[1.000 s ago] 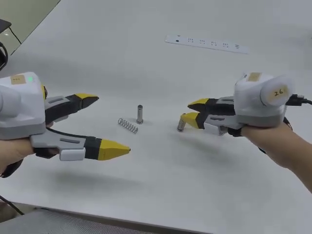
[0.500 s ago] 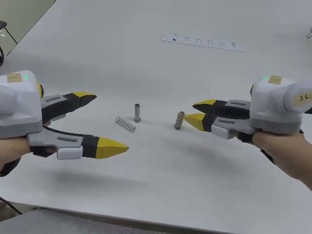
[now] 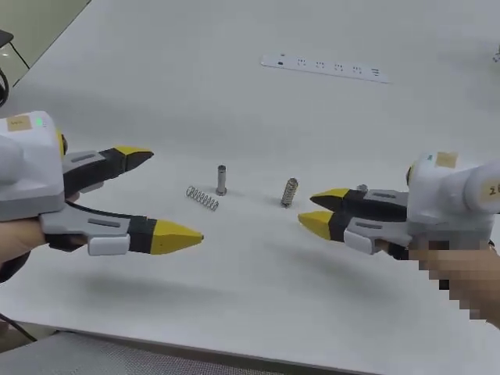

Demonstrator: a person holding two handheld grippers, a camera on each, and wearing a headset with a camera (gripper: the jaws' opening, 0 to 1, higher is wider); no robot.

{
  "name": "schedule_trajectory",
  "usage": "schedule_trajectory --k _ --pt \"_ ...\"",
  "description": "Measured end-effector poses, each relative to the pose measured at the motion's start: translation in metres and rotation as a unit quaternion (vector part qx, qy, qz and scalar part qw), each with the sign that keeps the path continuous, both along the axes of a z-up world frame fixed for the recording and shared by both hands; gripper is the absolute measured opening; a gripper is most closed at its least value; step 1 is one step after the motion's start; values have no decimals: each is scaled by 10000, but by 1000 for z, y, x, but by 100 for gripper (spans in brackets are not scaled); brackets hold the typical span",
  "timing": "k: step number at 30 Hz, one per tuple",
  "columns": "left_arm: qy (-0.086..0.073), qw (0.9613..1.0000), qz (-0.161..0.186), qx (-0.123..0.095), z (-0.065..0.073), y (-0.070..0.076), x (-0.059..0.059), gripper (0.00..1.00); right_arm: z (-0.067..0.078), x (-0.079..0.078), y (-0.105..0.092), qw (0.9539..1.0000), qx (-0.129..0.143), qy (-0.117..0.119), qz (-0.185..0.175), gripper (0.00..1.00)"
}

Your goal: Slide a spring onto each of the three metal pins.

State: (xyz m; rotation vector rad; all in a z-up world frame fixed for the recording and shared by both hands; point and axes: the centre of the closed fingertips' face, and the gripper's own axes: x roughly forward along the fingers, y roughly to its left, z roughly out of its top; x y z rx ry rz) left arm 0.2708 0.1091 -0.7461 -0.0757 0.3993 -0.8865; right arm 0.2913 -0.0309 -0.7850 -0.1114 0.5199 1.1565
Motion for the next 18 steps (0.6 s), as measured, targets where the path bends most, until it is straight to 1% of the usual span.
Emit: schedule_trajectory --k 4,7,10,16,18 --pt "11 10000 -34 -17 0 -1 -1 98 -1 1 -1 10000 -15 -15 3 20" --pt "33 10000 -77 1 -1 -3 -2 98 -2 0 0 9999 -87 -105 90 21" --pt "49 9999 -86 -48 0 -3 -2 98 -1 -3 4 9996 -120 -174 177 21" --pt "89 9999 -115 -47 0 -2 -4 98 -6 -6 16 9990 -168 -185 375 22" --pt "101 9999 -132 -22 -2 -1 -5 98 -6 -7 21 9985 -204 -228 450 22"
